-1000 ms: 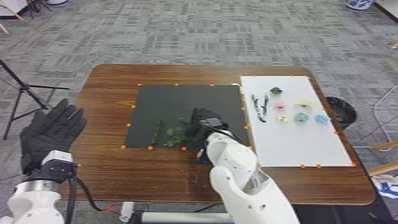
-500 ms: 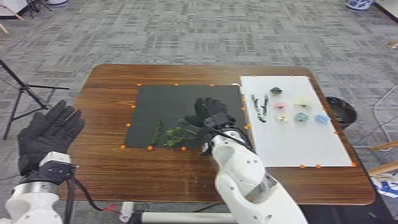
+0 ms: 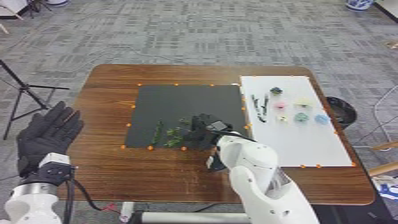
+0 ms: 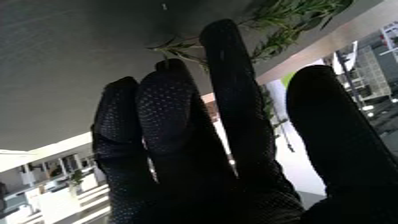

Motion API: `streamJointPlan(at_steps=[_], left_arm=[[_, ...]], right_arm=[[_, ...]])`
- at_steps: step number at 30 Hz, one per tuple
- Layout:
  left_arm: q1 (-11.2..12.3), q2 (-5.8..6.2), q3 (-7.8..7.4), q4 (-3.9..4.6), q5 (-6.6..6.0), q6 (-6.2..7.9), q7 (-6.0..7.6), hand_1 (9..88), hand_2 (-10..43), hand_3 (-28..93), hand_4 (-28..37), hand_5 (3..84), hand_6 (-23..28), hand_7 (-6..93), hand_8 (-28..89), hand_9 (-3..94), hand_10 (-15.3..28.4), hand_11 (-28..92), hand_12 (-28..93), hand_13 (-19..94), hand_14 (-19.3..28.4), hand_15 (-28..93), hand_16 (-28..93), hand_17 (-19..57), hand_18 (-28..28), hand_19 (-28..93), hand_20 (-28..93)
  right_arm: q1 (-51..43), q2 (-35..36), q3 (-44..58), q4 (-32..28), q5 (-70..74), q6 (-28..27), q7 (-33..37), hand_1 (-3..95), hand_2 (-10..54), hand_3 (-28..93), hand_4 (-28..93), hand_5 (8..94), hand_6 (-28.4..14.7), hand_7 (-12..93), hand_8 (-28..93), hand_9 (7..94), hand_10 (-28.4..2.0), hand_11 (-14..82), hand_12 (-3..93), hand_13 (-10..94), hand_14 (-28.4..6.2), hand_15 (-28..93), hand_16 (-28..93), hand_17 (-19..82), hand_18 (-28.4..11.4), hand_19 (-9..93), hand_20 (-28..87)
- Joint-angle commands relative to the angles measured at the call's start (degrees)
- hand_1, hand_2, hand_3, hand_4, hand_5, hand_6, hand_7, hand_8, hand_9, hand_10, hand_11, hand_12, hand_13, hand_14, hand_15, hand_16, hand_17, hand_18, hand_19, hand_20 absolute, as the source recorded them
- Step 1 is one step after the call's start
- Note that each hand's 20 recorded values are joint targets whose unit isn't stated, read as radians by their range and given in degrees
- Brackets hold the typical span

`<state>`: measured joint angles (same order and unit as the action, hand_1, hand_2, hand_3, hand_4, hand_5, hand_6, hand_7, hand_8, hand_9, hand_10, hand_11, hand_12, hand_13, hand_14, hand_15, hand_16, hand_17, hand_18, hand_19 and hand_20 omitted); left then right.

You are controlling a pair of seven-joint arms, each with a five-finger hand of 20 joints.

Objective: Arrange flowers

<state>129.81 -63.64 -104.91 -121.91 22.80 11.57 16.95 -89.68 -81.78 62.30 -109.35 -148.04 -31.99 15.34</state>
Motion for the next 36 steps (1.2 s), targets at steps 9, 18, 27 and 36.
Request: streamJointPlan(at_steps=[9, 18, 27, 36], left_arm=[[0.0, -0.05, 0.47, -0.07, 0.03, -0.37, -0.32, 27.6, 19.3, 72, -28.3, 44.6, 9.3, 12.0, -10, 36.6, 15.4, 23, 9, 28, 15.4, 30, -6, -6.6, 15.4, 40, 9], [-0.1, 0.15, 0.57, -0.09, 0.12, -0.47, -0.51, 27.6, 19.3, 71, -28.3, 44.6, 9.3, 12.0, -10, 36.6, 15.4, 23, 8, 28, 15.5, 30, -6, -6.6, 15.4, 40, 9], [0.0, 0.16, 0.62, -0.05, 0.12, -0.65, -0.76, 27.5, 19.2, 71, -28.3, 44.6, 9.3, 11.9, -10, 36.5, 15.4, 23, 8, 28, 15.5, 30, -6, -6.6, 15.4, 40, 9], [0.1, 0.02, 0.57, -0.08, -0.44, -0.59, -0.38, 27.4, 19.1, 71, -28.3, 44.5, 9.2, 12.0, -10, 36.5, 15.4, 23, 8, 28, 15.4, 30, -6, -6.6, 15.4, 40, 9]], right_arm=[[-0.1, -1.3, -0.7, -0.5, -0.7, -5.7, -1.8, 32.4, 7.5, 71, -19, 68.6, -5.9, 11, -11, 61.5, -19.8, 19.9, 21.6, 59, -15.6, 76, 31, 33, -24.3, 82, 36], [-0.6, -1.4, -2.5, -2.3, 2.4, -5.4, -1.3, 32.4, 7.5, 72, -20, 66.0, -6.9, 10, -10, 61.4, -19.8, 20.7, 21.7, 58, -15.7, 75, 32, 33, -24.0, 81, 35], [-0.5, -1.7, -2.9, -1.9, 1.5, -5.5, -0.9, 32.4, 7.7, 72, -20, 64.7, -6.7, 11, -10, 60.5, -19.8, 20.6, 21.7, 58, -15.8, 75, 33, 33, -23.8, 81, 35], [0.6, -1.1, -3.1, -4.7, 3.7, -7.9, 4.7, 32.1, 6.3, 72, -20, 65.0, -3.0, 12, -10, 58.9, -20.8, 18.3, 20.6, 56, -16.0, 73, 32, 32, -23.8, 81, 33]])
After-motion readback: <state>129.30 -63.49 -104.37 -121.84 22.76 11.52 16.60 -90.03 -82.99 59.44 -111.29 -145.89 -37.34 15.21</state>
